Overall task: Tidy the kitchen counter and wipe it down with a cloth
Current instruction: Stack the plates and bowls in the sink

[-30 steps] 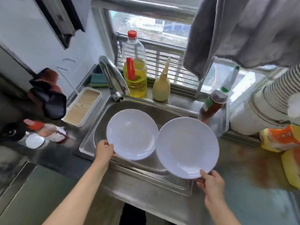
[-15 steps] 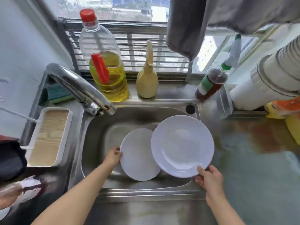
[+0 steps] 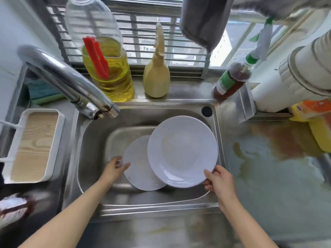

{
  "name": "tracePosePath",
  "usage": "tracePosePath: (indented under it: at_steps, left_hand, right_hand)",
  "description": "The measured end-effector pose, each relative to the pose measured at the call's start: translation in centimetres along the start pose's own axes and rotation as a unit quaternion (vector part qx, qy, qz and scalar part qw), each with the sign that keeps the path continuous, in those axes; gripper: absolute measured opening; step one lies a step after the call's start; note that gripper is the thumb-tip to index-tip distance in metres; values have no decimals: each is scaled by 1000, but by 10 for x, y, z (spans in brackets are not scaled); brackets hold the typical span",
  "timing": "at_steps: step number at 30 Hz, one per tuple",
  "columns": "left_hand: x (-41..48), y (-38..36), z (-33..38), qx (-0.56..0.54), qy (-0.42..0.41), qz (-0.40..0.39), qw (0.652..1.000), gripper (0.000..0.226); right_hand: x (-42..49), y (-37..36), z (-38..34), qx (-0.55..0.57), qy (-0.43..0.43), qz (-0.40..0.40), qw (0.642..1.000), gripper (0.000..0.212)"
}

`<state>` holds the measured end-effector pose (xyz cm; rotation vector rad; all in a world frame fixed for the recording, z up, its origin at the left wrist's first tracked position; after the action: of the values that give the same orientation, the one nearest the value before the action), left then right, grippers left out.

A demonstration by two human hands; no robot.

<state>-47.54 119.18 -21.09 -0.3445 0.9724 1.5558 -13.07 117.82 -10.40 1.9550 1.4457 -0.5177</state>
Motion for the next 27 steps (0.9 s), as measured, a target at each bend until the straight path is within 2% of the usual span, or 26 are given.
tracePosePath:
  at_steps: [3, 5, 7, 10, 13, 15, 18, 20, 23, 27]
  left_hand:
    - [-26, 22, 25, 10, -71, -38, 997, 31]
    - [-48, 36, 35, 64, -128, -48, 988, 27]
    - [-71, 46, 35, 104, -172, -33, 979, 29]
    - [-95, 50, 25, 100, -209, 1, 973, 35]
    - [-98, 47, 13, 138, -225, 54, 963, 30]
    - [-97, 44, 12, 170, -237, 77, 953, 35]
    - [-93, 42, 9, 181, -250, 105, 945, 49]
    - [-92, 42, 8, 180, -260, 114, 942, 45]
    - [-92, 41, 7, 182, -268, 121, 938, 38]
    - [-93, 41, 10, 188, -261, 116, 940, 39]
  right_hand:
    - [3, -23, -9, -27, 7, -37, 999, 16]
    - [13, -44, -14, -67, 16, -64, 996, 16]
    - [28, -69, -13, -104, 20, -99, 989, 17]
    - [54, -98, 1, -148, -1, -159, 976, 11]
    - [74, -110, 19, -180, -35, -189, 965, 11]
    - [85, -112, 29, -195, -49, -201, 959, 12]
    - [100, -111, 42, -212, -54, -203, 954, 14]
    - [104, -110, 51, -219, -66, -192, 954, 10]
    - [105, -109, 62, -234, -68, -169, 955, 17]
    - [106, -111, 66, -297, -9, -127, 946, 24]
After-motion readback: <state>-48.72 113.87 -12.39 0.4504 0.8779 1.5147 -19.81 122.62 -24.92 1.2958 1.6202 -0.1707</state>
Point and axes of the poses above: each hand's wrist, its own x-axis towards the middle knuckle, its own y-axis out of the back of the hand, z = x × y, the point moved 5 cm from there along x, towards the middle knuckle
